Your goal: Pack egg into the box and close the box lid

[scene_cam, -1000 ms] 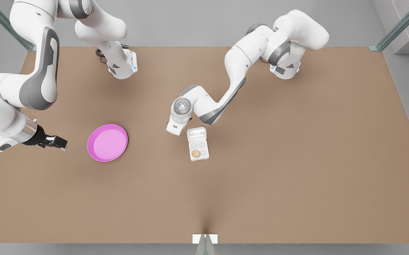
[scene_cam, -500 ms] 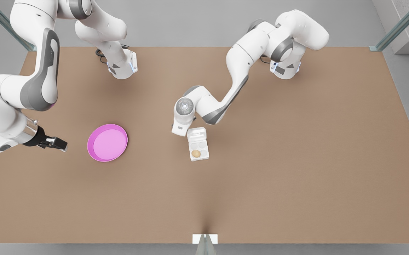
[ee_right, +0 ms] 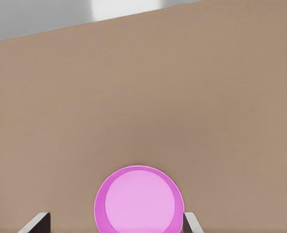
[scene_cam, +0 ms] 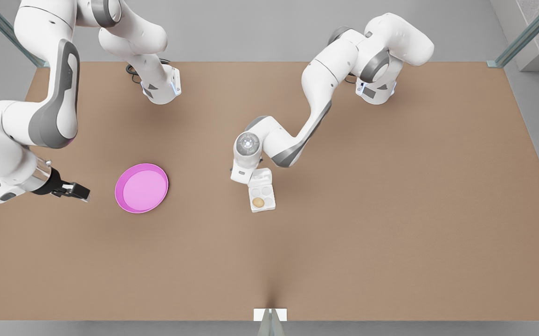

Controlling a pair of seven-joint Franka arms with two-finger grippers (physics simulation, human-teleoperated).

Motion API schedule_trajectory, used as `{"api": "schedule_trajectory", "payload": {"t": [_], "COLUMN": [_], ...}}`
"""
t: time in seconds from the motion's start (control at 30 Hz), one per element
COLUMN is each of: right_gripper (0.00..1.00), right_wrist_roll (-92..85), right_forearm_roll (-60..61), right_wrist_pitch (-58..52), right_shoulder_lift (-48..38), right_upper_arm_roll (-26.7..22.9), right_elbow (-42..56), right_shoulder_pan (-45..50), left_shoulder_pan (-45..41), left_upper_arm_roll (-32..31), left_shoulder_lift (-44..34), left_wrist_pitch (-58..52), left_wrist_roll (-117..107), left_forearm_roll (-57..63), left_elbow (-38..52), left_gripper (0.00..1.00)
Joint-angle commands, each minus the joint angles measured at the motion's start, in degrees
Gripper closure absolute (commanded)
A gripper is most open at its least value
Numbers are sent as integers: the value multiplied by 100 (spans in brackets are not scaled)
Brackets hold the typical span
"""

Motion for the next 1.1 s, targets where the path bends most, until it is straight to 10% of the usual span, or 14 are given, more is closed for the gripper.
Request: {"api": "schedule_trajectory", "payload": {"t": [0.0,0.67,0.7,0.73,0.9,0.93,0.97,1.07], "right_gripper": [0,0,0,0,0,0,0,0], "right_wrist_roll": [65,65,65,65,65,65,65,56], "right_forearm_roll": [0,-53,-44,-44,-26,-26,-26,-44], "right_wrist_pitch": [82,161,161,161,161,161,161,152], "right_shoulder_lift": [9,150,203,203,203,203,203,343], "right_upper_arm_roll": [2,10,2,2,2,2,2,2], "right_elbow": [3,47,117,118,126,126,126,407], "right_shoulder_pan": [0,35,35,44,35,35,35,-9], "left_shoulder_pan": [1,274,335,660,1135,2109,3902,4528], "left_upper_arm_roll": [0,404,579,571,3461,2481,-174,-642], "left_shoulder_lift": [4,-22,-302,-892,-2052,-2684,-3519,-4777], "left_wrist_pitch": [-6,38,-277,-893,-3038,-3039,-2907,-2686], "left_wrist_roll": [29,916,1075,1400,6752,6771,6621,6647], "left_forearm_roll": [-7,19,1,19,-587,-177,1468,1548], "left_elbow": [21,38,47,38,-49,-427,-1182,-2379], "left_gripper": [79,79,69,0,0,0,0,0]}}
